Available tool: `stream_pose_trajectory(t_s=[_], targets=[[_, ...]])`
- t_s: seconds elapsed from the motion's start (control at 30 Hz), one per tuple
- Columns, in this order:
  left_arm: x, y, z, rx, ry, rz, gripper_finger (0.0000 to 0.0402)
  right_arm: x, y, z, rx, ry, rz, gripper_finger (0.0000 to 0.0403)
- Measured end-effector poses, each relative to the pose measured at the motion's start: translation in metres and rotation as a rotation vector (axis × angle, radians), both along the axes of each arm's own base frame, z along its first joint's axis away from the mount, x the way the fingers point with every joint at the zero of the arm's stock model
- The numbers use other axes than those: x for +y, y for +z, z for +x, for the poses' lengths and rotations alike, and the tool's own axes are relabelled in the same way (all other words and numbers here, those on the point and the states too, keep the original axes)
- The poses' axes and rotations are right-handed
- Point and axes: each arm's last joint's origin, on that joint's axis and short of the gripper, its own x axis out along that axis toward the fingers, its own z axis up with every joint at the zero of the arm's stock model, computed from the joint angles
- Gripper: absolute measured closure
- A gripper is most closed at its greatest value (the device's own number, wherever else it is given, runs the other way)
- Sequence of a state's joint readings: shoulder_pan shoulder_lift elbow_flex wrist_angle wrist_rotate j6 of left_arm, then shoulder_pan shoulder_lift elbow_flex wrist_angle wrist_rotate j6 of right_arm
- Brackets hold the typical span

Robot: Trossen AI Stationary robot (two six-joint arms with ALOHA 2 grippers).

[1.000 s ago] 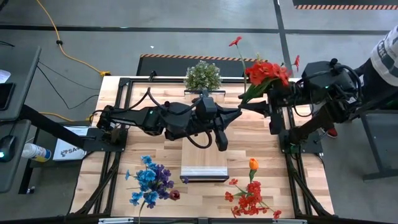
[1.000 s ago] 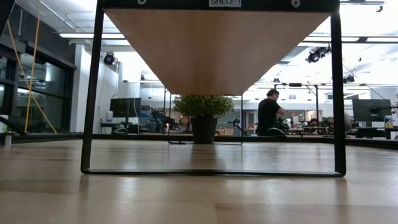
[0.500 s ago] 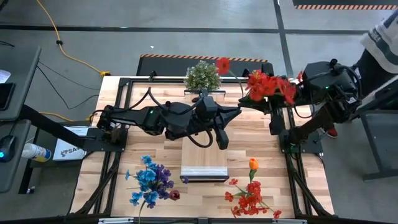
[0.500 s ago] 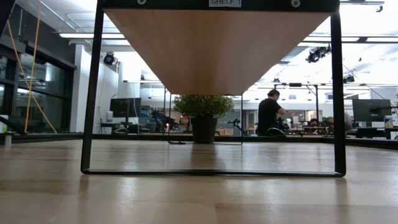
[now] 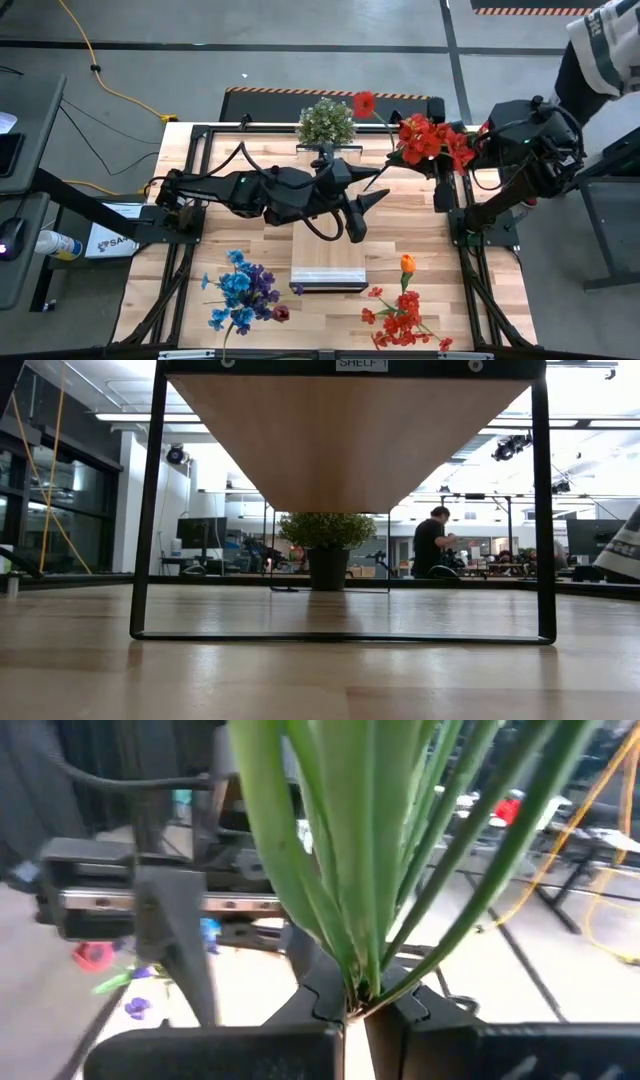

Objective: Pick and place flowers into a vace then onto a shelf
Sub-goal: Put the red flowers into the right transparent vase

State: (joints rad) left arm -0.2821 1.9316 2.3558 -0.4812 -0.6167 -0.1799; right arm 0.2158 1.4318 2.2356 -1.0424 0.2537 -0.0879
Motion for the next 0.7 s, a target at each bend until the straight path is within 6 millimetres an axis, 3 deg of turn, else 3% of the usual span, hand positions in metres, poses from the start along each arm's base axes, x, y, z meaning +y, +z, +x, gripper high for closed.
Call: stream_pose_trajectory(t_s=[0.33,0.7], targets=[[0.0,-0.003,0.0,0.031,-0.007,0.008,0.0081,-0.01,0.011,-0.042,-0.052,-0.041,0.045,0.0398],[0.0,-0.006,-0.001,0.059,-0.01,0.006,0.0082,-0.015,0.004,-0.087,0.057,0.076,0.218,0.0399]])
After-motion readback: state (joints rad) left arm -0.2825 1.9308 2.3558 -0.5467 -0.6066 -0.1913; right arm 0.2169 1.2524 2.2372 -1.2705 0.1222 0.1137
